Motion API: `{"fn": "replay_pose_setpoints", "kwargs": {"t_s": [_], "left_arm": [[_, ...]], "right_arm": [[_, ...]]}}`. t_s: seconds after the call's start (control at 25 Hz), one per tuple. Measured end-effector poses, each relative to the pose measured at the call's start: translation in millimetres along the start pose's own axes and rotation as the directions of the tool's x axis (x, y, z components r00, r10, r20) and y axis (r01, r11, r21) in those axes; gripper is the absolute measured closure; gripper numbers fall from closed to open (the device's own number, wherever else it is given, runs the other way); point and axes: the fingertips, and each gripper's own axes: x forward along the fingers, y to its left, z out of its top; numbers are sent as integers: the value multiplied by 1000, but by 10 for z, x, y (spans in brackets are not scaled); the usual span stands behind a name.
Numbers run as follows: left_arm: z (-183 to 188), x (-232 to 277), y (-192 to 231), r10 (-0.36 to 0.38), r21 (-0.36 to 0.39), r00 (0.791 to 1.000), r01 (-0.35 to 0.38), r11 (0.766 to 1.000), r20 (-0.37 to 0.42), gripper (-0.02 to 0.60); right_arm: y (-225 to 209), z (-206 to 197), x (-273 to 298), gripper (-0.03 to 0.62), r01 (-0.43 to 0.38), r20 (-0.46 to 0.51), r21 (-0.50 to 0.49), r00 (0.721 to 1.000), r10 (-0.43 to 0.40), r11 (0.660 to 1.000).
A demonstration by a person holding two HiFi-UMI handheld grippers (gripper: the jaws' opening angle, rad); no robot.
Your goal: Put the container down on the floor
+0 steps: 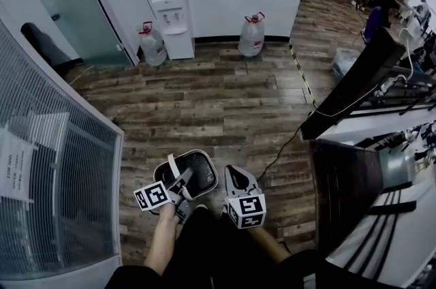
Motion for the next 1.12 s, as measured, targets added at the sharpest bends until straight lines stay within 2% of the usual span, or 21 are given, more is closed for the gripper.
{"fn": "replay_pose_setpoints", "kwargs": {"t_s": [0.56, 1.12], "left_arm": [[32, 168, -94, -4, 3, 1000, 4, 1000, -1, 565], [471, 504, 148, -36, -20, 998, 35, 999, -50, 565]], "right_arm": [[-136, -41, 11, 583, 1, -17, 6, 1000, -1, 1000], [-132, 115, 595, 582, 26, -47, -19, 999, -26, 999]]}}
